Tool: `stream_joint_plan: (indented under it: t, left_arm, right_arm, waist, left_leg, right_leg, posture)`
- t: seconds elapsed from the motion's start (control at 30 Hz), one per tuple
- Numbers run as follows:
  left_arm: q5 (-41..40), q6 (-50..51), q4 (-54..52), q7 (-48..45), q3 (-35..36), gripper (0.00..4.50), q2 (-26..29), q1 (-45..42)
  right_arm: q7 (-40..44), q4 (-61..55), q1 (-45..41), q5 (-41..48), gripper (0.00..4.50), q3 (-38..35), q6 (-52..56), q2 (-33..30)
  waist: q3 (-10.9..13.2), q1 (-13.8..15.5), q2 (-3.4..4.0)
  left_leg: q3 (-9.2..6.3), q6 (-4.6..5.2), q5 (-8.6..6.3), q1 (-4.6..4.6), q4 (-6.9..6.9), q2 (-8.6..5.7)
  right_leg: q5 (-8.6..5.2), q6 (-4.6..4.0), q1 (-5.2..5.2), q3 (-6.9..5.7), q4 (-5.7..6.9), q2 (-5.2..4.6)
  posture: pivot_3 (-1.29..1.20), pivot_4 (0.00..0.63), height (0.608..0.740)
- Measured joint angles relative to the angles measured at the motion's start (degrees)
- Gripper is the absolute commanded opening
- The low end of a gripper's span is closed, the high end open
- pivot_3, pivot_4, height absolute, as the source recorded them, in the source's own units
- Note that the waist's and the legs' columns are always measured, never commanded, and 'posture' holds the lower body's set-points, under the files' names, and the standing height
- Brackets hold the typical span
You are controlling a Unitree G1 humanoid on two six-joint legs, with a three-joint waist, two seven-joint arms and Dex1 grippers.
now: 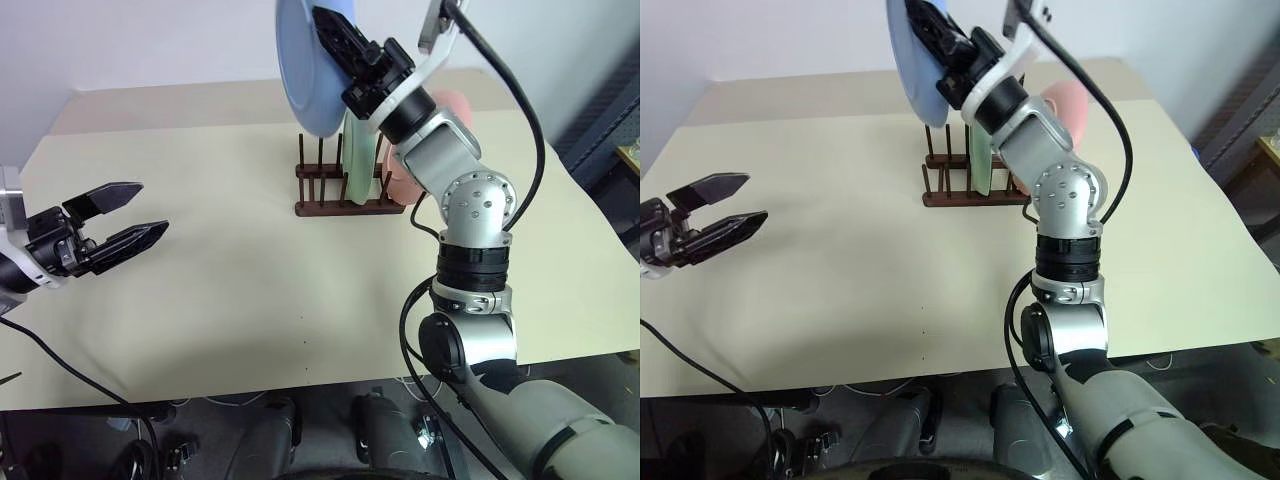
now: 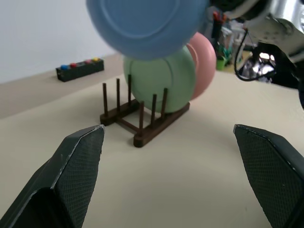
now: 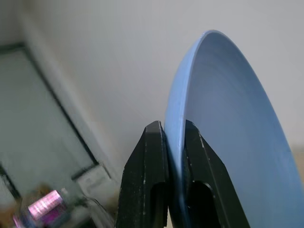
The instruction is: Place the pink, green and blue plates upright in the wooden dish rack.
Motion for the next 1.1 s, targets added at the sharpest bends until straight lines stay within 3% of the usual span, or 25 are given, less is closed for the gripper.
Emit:
stream_joint_plan:
  t: [0.3,1.1]
  left_arm:
    - [2.2,-4.8,2.7,-4.8,0.1,4.46,0.7,0.0]
    - [0.9,-4.2,-2.4,-1.3,-2.3,4.46,-2.4,1.1]
  right_arm:
    - [-8.9,2.2,0.0,4.1,0.0,-1.0,4.2,2.1]
    - [-9.2,2.8,2.8,-6.3,0.0,3.2,0.4,2.7]
  waist:
    - [0.0,-1.2,0.06]
    - [0.0,-1.3,0.05]
  left_leg:
    - [0.05,0.03,-0.01,-0.05,-0.04,0.02]
    - [0.05,0.26,-0.14,-0.06,-0.05,0.03]
  right_leg:
    - [0.0,0.01,-0.1,0.01,0.04,0.0]
    - [0.0,0.01,-0.14,-0.01,0.06,0.02]
  posture:
    - [0.0,0.15,0.74]
    - [0.0,0.15,0.74]
